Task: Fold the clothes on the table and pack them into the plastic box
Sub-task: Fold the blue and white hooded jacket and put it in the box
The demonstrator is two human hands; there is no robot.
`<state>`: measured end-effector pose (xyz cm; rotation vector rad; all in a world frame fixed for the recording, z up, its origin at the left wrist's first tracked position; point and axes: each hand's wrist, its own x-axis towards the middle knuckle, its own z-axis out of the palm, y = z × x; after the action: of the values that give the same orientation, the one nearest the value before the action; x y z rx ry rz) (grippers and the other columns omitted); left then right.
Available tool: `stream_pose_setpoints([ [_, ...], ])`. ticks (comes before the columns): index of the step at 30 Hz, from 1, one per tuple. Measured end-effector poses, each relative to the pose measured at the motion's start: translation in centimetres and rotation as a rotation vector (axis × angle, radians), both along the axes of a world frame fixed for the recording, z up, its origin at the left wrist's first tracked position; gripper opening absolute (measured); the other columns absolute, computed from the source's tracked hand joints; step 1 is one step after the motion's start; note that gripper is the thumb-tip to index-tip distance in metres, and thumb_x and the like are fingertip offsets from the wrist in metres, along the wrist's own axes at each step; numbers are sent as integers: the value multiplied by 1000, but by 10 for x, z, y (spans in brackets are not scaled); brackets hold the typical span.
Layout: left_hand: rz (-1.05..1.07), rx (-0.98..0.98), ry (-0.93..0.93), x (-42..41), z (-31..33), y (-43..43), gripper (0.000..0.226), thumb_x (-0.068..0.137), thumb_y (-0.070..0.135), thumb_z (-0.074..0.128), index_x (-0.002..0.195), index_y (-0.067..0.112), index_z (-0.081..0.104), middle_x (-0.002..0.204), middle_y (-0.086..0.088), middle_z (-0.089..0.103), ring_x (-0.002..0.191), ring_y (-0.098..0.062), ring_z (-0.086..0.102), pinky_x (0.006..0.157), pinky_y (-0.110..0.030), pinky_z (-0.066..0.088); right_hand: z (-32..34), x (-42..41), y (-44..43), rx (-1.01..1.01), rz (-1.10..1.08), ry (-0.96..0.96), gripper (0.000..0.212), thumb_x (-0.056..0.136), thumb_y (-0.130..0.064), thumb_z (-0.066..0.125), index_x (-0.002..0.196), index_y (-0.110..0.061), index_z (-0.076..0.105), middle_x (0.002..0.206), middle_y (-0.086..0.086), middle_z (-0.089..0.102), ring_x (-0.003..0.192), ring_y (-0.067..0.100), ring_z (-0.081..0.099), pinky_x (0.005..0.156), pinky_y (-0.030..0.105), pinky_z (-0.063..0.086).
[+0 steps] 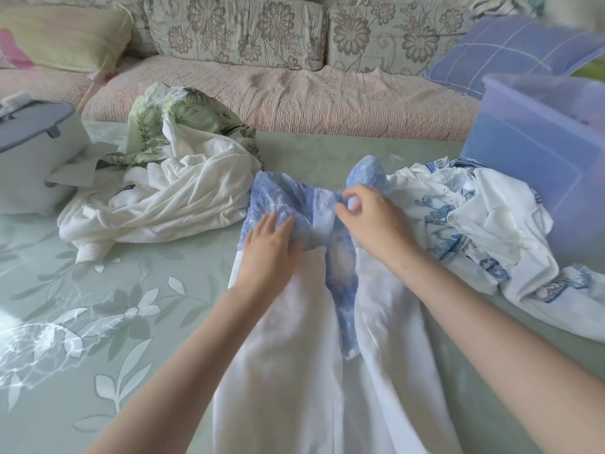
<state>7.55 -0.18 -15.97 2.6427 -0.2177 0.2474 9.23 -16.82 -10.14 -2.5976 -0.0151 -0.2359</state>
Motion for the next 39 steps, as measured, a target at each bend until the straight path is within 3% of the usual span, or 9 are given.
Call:
stream_pose_setpoints([
  [5,131,-499,161,33,37,-32,38,91,23,49,128,15,52,117,-10,63,106,-27,59,87,-41,50,1,-115,-15,-143,59,330,66,75,-77,45,119,-27,40,88,-1,60,90,27,62,72,33,46],
  [10,82,-404,279,65,40,-76,53,90,35,52,134,8,42,114,-18,63,109,-32,58,90,-36,48,-12,-148,-10,-284,139,246,34,92,-40,50,121,-26,39,114,-3,58,106,24,59,80,32,44],
  [16,194,-557,414,93,29,-99,70,83,51,62,126,-3,49,126,-16,57,114,-29,56,82,-32,44,-22,-151,-17,-108,180,238,1,92,-23,43,93,-23,43,79,-6,33,81,18,49,72,30,39],
  [20,265,-735,287,101,28,-103,54,83,27,68,127,6,46,125,-12,56,115,-27,55,91,-32,43,-21,-154,-16,66,238,135,41,82,-31,34,105,-12,62,81,2,41,71,19,52,73,35,45],
  [26,106,-390,-5,98,15,-81,47,88,-6,36,133,9,43,131,-19,46,115,-32,49,90,-35,38,-23,-153,10,85,410,247,38,95,-31,34,120,-15,58,94,-2,42,93,22,55,80,33,40],
  [30,-44,-317,-23,98,-7,-77,53,86,-8,41,137,5,43,133,-20,51,122,-33,46,96,-31,35,-25,-163,35,-214,481,535,52,100,-19,37,148,-16,17,137,11,27,91,35,42,58,38,27],
  [32,1,-346,-11,102,-11,-80,55,87,-8,40,141,6,37,138,-19,45,125,-32,42,100,-34,34,-24,-167,37,-205,466,549,57,101,-19,34,151,-21,8,143,10,23,91,36,43,64,36,28],
  [36,78,-152,-94,103,-6,-85,65,92,-1,42,150,13,16,151,-18,22,136,-32,24,109,-39,22,-16,-162,27,-183,554,551,52,100,-28,40,148,-17,21,136,9,35,117,31,48,73,35,36],
  [39,-21,-67,-335,97,4,-78,53,97,10,44,148,16,29,157,-12,15,145,-27,12,114,-44,16,-7,-151,9,-117,484,368,30,98,-36,40,123,-22,48,114,-2,48,115,21,46,90,34,38],
])
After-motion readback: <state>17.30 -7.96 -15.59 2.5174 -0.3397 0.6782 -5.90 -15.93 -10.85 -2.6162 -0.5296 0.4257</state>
